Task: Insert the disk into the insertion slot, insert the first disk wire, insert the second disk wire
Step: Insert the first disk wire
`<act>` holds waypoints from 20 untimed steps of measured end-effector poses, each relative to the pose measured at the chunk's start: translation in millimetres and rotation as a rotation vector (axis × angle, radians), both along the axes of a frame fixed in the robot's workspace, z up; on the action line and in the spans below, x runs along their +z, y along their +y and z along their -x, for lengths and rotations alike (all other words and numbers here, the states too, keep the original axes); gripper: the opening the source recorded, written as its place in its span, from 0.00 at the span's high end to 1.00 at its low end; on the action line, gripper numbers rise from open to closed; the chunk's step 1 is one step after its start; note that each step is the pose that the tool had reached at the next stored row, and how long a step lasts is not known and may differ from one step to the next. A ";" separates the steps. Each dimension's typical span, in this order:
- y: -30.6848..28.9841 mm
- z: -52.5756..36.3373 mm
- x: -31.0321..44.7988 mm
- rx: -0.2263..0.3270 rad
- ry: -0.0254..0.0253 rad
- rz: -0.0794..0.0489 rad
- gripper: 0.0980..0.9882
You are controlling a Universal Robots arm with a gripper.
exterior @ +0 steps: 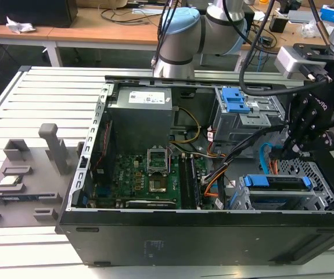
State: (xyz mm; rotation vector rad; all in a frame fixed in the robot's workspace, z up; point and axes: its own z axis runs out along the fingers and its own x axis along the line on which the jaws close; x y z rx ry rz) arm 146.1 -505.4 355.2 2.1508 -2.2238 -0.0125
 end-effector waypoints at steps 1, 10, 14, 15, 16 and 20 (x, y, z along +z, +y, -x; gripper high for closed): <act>0.0 0.0 0.0 0.000 0.0000 0.000 0.93; -12.6 0.0 -0.1 0.000 -0.0001 0.002 0.93; -22.2 0.0 -0.1 0.000 0.0000 0.003 0.93; -24.0 0.0 -0.2 0.000 0.0000 0.003 0.93; -26.3 0.0 -0.2 0.000 0.0000 0.004 0.93; -32.9 -0.1 -1.0 0.000 0.0000 0.004 0.93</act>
